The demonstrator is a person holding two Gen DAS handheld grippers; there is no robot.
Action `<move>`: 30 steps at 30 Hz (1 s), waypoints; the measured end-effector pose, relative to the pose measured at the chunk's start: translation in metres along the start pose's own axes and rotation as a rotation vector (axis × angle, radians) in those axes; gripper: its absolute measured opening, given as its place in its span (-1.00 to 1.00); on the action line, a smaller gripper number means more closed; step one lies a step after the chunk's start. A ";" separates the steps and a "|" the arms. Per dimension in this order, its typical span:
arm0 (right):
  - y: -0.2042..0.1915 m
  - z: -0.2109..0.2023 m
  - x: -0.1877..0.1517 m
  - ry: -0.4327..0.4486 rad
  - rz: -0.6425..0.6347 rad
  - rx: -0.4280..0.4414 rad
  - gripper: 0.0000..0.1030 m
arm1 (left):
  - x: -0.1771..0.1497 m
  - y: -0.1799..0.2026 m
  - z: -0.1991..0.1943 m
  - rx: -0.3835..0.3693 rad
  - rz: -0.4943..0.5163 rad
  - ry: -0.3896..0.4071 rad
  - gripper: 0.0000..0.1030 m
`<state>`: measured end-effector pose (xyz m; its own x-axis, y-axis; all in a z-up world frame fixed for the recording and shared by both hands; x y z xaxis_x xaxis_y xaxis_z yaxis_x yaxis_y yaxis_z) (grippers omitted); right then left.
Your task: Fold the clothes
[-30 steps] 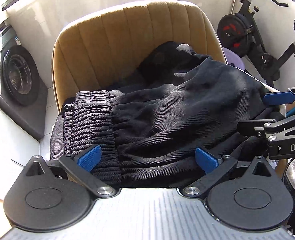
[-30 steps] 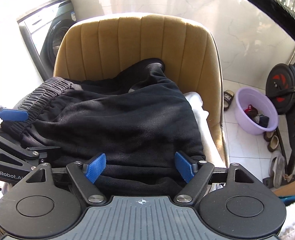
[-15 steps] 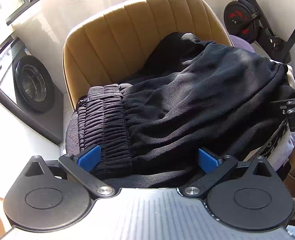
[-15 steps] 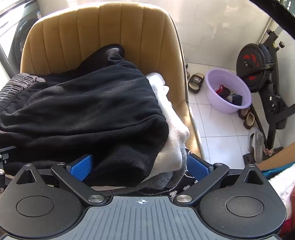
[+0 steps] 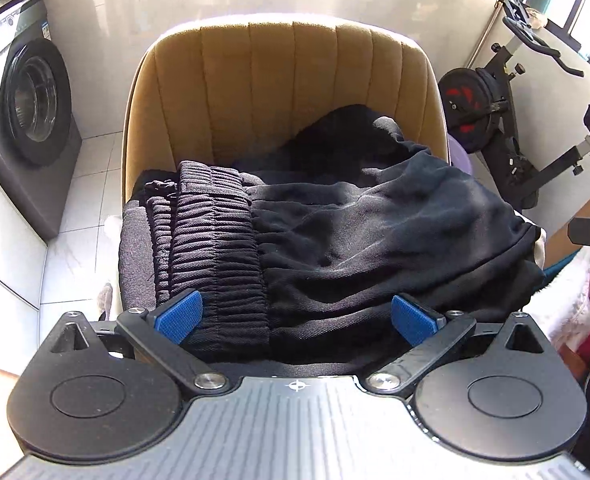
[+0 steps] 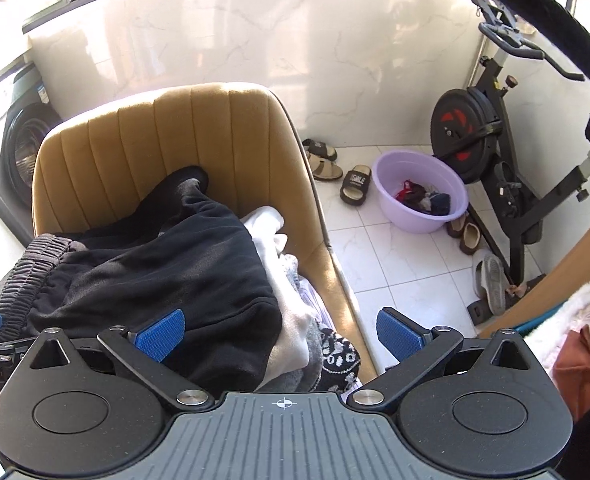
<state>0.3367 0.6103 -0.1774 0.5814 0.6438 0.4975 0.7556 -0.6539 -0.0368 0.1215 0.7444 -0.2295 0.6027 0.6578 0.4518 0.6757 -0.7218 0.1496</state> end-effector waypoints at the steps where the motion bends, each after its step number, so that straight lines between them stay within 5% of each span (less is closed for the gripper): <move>1: 0.004 -0.002 -0.001 -0.004 0.024 -0.008 0.98 | 0.000 -0.002 0.000 -0.015 -0.012 0.004 0.99; 5: 0.020 -0.013 -0.005 -0.013 0.075 -0.082 0.98 | -0.001 -0.001 0.000 -0.007 -0.001 0.009 0.99; 12: 0.007 -0.037 -0.022 0.036 0.058 -0.029 0.98 | -0.006 0.005 -0.011 0.106 0.003 0.035 0.99; 22: 0.038 -0.085 -0.034 0.141 0.071 0.052 0.98 | -0.032 0.038 -0.090 0.199 -0.080 0.104 0.99; 26: 0.051 -0.118 -0.055 0.159 0.043 0.093 0.98 | -0.050 0.064 -0.130 0.265 -0.024 0.151 0.99; 30: 0.057 -0.153 -0.085 0.176 -0.022 0.131 0.98 | -0.077 0.095 -0.165 0.254 -0.028 0.175 0.99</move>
<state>0.2847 0.4577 -0.0890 0.5117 0.5702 0.6427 0.8067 -0.5763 -0.1309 0.0693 0.5903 -0.1049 0.5148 0.6142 0.5981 0.7889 -0.6125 -0.0501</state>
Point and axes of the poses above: each gripper's, at about its wrist camera, not at the fingertips, and z roughly the way its jaws point, y to its right, x to its top, the point moved 8 cm from there along z, roughly the way its jaws point, and after that the axes turned 6 degrees about -y, right-handed, at the moved point
